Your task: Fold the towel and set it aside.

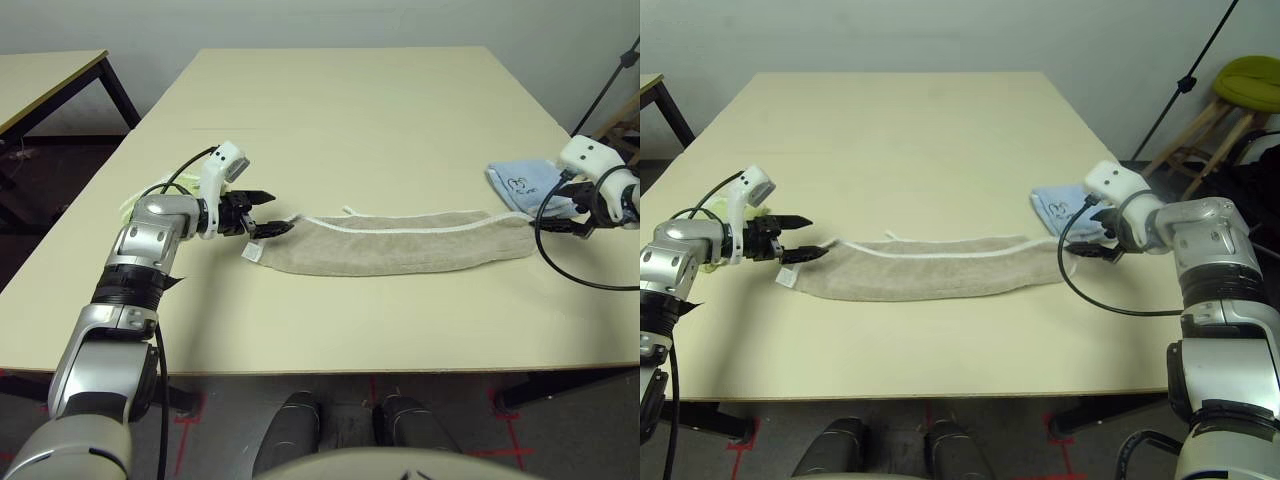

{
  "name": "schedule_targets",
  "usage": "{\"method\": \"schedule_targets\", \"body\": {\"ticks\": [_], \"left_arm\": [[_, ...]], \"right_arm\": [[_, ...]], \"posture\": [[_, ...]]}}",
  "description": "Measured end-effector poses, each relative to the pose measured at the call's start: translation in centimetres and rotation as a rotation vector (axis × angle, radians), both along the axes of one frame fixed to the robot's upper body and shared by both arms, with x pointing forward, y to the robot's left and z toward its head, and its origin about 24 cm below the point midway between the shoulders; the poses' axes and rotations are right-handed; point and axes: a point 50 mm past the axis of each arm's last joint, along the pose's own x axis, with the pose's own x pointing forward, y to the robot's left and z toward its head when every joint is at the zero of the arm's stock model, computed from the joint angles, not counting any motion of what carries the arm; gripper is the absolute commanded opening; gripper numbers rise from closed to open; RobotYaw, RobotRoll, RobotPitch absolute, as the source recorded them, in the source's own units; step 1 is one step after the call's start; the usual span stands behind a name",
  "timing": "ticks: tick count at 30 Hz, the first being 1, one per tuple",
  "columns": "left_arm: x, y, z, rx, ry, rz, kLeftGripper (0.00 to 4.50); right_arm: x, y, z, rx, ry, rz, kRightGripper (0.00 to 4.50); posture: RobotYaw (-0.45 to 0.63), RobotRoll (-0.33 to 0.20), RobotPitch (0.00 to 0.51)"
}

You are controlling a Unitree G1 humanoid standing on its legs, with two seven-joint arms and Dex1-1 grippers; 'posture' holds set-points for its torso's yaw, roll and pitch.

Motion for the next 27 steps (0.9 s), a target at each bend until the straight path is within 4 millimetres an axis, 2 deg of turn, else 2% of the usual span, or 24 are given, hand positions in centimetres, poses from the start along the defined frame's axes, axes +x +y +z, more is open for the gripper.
{"method": "schedule_targets", "body": {"ticks": [4, 9, 11, 13, 15, 17, 20, 23, 25, 27], "left_arm": [[0.5, -0.6, -0.7, 0.019, 0.004, 0.021, 4.50], [1.0, -1.1, -0.5, 0.032, -0.016, 0.038, 4.50], [1.2, -1.1, 0.0, 0.023, -0.029, 0.051, 4.50], [1.5, -1.0, 0.8, 0.003, -0.050, 0.073, 4.50], [1.7, -0.7, 1.9, -0.013, -0.090, 0.095, 4.50], [1.8, -0.3, 2.6, -0.024, -0.119, 0.116, 4.50], [1.5, -0.6, 3.8, -0.105, -0.124, 0.123, 4.50], [0.2, -2.6, 5.0, -0.200, -0.118, 0.049, 4.50], [-0.7, -3.5, 4.6, -0.228, -0.088, 0.023, 4.50], [-1.7, -4.4, 3.2, -0.263, -0.034, 0.028, 4.50]], "right_arm": [[0.0, 0.3, 0.1, 0.012, 0.011, 0.028, 4.46], [-0.2, 0.5, 0.8, 0.073, 0.019, 0.043, 4.46], [-0.2, 0.4, 1.8, 0.149, -0.010, 0.019, 4.46], [0.1, 0.5, 3.6, 0.230, -0.078, -0.002, 4.46], [0.6, 0.3, 5.8, 0.273, -0.205, -0.054, 4.46], [0.9, 0.2, 6.9, 0.304, -0.284, -0.103, 4.46], [1.2, 0.6, 6.1, 0.371, -0.285, -0.129, 4.46], [0.8, 2.3, 3.8, 0.436, -0.208, -0.084, 4.46], [0.2, 3.4, 2.5, 0.466, -0.173, -0.056, 4.08], [-0.8, 4.9, 1.1, 0.506, -0.159, -0.016, 3.55]], "posture": [[0.04, 0.000, 0.071], [0.03, 0.000, 0.071], [0.03, 0.000, 0.073], [0.03, 0.000, 0.073], [0.03, 0.000, 0.073], [0.04, 0.000, 0.073], [0.04, 0.000, 0.073], [0.04, 0.000, 0.074], [0.04, 0.000, 0.073], [0.04, 0.000, 0.073]]}}
